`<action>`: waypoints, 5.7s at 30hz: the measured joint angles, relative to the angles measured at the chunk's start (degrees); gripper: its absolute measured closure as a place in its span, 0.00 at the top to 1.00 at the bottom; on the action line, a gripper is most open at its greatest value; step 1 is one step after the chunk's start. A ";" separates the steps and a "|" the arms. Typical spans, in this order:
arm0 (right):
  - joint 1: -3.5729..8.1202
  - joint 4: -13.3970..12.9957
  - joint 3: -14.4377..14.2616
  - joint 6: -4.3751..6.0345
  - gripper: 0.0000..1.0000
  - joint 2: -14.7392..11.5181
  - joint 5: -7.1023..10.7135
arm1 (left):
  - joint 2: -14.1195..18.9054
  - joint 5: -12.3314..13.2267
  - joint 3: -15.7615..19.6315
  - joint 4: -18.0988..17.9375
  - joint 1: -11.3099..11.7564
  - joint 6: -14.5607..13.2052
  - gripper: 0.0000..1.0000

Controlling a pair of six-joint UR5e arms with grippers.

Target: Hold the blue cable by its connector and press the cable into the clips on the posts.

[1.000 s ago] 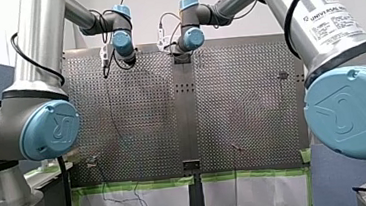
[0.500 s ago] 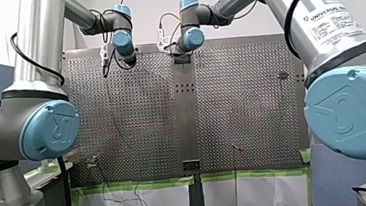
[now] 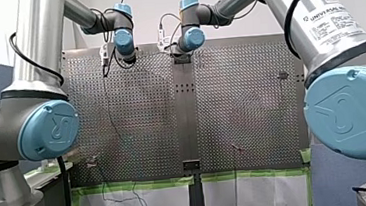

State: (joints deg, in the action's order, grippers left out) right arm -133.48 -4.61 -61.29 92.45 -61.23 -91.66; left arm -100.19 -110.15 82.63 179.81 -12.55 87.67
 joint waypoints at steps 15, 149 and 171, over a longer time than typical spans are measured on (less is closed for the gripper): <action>0.32 1.21 -1.90 -0.44 0.00 0.01 -0.78 | -0.03 -2.10 2.00 -1.31 -1.88 2.06 0.00; 24.41 -58.23 -54.77 8.90 0.00 18.15 -2.92 | -40.98 -3.82 17.18 -47.31 -25.15 1.94 0.00; 30.48 -70.09 -52.21 7.09 0.00 22.41 -1.79 | -51.18 -5.42 6.71 -38.78 -30.50 4.88 0.00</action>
State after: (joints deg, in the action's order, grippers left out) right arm -103.00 -74.70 -113.49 99.53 -38.83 -93.45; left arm -151.37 -115.58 89.34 141.03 -43.05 92.55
